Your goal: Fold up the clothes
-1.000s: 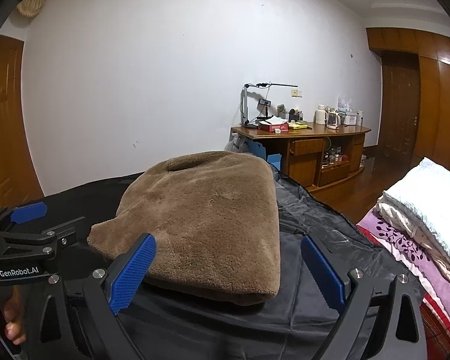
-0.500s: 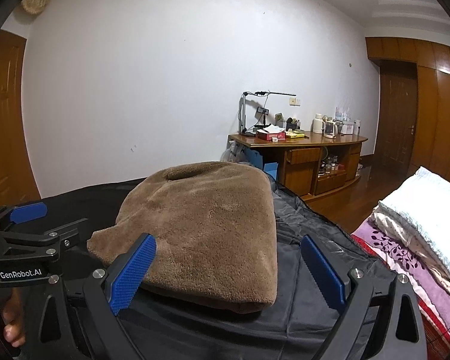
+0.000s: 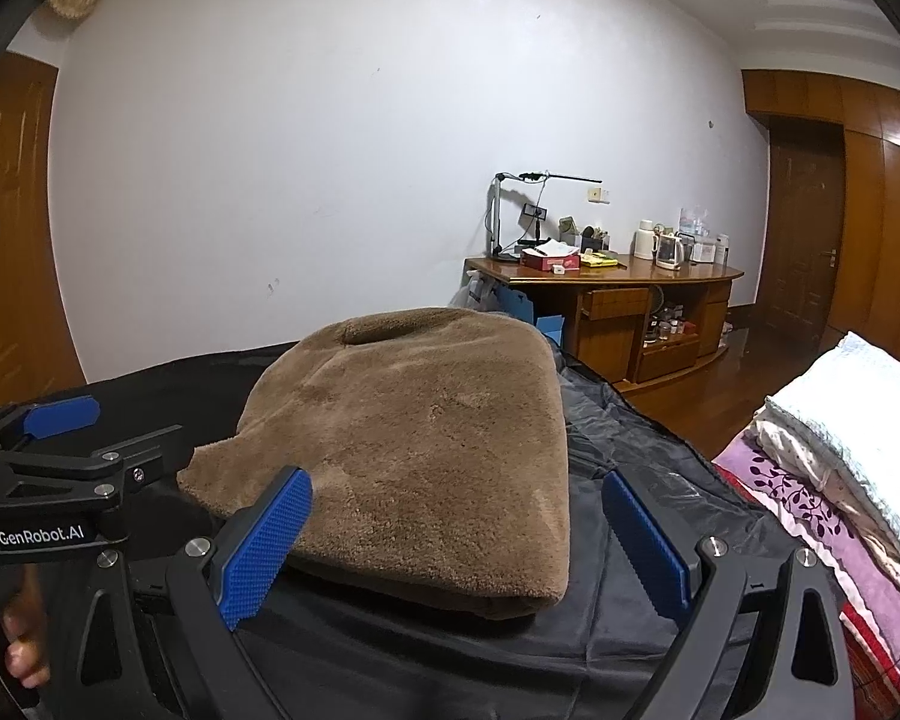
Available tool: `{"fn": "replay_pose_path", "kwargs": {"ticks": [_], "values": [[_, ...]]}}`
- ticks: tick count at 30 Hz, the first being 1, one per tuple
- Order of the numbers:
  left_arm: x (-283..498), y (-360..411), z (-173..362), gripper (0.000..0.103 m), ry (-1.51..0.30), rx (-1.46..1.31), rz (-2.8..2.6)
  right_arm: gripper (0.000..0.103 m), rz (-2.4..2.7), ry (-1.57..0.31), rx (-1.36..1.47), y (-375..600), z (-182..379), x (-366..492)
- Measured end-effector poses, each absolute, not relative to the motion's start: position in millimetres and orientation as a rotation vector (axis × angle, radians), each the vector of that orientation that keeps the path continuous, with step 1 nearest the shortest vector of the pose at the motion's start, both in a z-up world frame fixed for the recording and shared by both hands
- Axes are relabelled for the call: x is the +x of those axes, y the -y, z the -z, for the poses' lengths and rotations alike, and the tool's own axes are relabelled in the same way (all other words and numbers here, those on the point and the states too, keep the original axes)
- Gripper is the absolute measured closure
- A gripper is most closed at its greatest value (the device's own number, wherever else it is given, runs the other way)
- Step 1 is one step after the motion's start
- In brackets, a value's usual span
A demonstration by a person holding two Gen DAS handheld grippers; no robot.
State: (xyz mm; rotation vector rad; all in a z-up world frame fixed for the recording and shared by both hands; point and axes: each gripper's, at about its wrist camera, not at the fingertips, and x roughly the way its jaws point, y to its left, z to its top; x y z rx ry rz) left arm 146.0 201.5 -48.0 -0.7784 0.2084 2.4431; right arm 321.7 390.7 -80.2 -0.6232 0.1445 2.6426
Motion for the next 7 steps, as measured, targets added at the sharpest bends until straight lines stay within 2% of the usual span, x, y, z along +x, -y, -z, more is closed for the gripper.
{"fn": "replay_pose_path", "kwargs": {"ticks": [7], "values": [[147.9, -201.7, 46.3, 0.0, -0.224, -0.743, -2.472, 0.004, -2.644, -0.146, -0.634, -390.4, 82.6, 319.7]]}}
